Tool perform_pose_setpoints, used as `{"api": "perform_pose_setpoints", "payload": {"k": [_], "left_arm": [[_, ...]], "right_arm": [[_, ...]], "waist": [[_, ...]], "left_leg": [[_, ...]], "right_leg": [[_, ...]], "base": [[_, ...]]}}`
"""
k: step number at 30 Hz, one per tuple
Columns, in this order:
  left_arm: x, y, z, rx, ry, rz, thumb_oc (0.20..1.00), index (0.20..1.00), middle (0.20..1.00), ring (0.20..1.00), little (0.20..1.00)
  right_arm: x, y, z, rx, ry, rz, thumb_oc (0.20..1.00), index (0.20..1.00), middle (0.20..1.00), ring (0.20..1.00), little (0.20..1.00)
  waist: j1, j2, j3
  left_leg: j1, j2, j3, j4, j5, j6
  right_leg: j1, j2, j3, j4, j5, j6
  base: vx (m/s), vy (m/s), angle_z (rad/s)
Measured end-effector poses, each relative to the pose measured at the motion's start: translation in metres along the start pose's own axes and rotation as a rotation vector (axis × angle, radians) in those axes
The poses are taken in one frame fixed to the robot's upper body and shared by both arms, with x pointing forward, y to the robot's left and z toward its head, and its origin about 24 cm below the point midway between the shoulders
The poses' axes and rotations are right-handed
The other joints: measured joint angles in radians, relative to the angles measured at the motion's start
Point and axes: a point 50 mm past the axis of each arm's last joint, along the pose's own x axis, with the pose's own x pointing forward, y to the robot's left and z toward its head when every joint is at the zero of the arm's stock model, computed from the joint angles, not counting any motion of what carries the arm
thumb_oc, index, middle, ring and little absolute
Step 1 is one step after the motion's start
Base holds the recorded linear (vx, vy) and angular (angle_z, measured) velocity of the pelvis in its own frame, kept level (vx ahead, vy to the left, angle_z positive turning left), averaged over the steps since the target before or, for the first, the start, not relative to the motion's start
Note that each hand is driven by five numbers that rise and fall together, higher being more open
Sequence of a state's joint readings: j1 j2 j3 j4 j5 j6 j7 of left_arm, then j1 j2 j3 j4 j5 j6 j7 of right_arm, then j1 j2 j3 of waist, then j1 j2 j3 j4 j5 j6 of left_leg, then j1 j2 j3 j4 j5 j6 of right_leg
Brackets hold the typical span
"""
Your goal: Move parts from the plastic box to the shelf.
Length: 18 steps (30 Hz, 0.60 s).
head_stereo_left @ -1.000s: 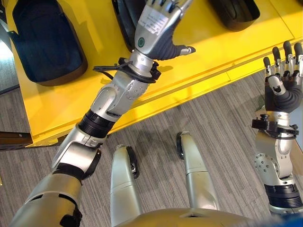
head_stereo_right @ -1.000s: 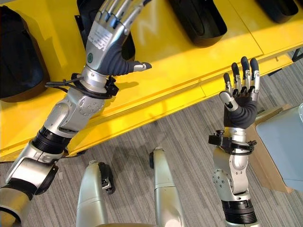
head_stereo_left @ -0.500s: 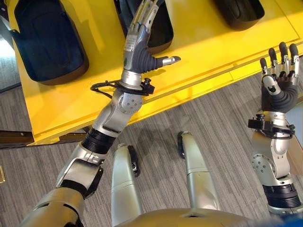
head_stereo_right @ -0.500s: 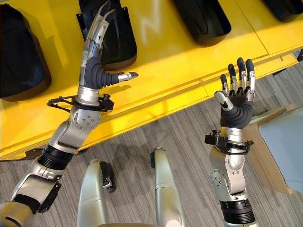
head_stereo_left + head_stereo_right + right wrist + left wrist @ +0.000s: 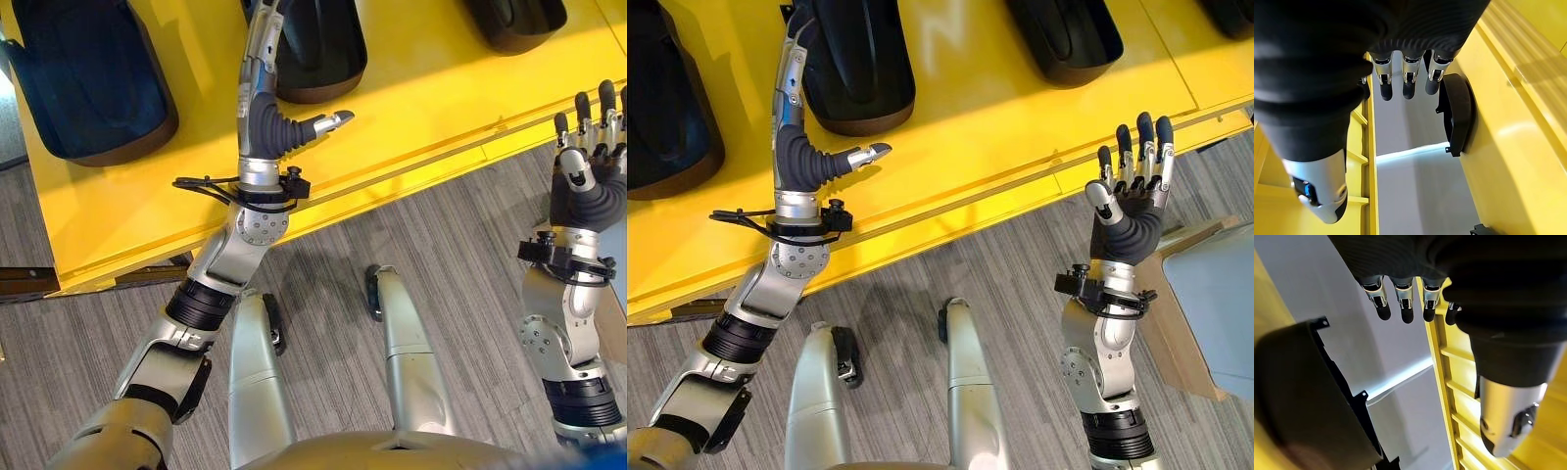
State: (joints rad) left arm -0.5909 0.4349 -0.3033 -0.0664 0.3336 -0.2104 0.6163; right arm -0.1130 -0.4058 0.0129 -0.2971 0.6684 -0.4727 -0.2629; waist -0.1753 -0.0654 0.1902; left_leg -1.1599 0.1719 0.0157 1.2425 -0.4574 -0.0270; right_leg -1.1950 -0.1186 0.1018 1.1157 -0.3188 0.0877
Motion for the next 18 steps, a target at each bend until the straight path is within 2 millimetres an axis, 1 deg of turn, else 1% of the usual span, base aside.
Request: {"api": "perform_pose_setpoints", "payload": {"k": [7, 15, 18], "left_arm": [[-0.001, 0.001, 0.001, -0.011, 0.004, 0.071, 1.0, 1.0, 1.0, 1.0, 1.0], [-0.001, -0.001, 0.001, -0.024, 0.016, 0.077, 1.0, 1.0, 1.0, 1.0, 1.0], [-0.006, -0.007, -0.012, -0.034, 0.093, 0.069, 1.0, 1.0, 1.0, 1.0, 1.0]], "right_arm": [[0.001, 0.001, 0.001, -0.007, -0.016, -0.008, 1.0, 1.0, 1.0, 1.0, 1.0], [0.001, 0.001, 0.002, -0.005, -0.019, -0.016, 1.0, 1.0, 1.0, 1.0, 1.0], [0.001, 0.002, 0.001, -0.003, -0.016, -0.012, 1.0, 1.0, 1.0, 1.0, 1.0]], "waist": [[-0.002, -0.002, 0.001], [-0.002, -0.004, 0.002], [-0.004, -0.004, 0.002]], "left_leg": [[0.0, 0.0, -0.001, 0.001, 0.0, 0.0], [0.0, -0.001, -0.001, 0.002, 0.0, 0.0], [0.005, -0.001, -0.002, 0.002, 0.0, 0.0]], "right_leg": [[0.001, -0.001, 0.0, 0.0, 0.0, 0.0], [0.002, 0.001, -0.001, 0.0, 0.0, 0.0], [0.008, 0.003, -0.001, -0.001, 0.0, 0.001]], "base": [[0.0, 0.0, 0.0], [0.0, 0.0, 0.0], [0.0, 0.0, 0.0]]}}
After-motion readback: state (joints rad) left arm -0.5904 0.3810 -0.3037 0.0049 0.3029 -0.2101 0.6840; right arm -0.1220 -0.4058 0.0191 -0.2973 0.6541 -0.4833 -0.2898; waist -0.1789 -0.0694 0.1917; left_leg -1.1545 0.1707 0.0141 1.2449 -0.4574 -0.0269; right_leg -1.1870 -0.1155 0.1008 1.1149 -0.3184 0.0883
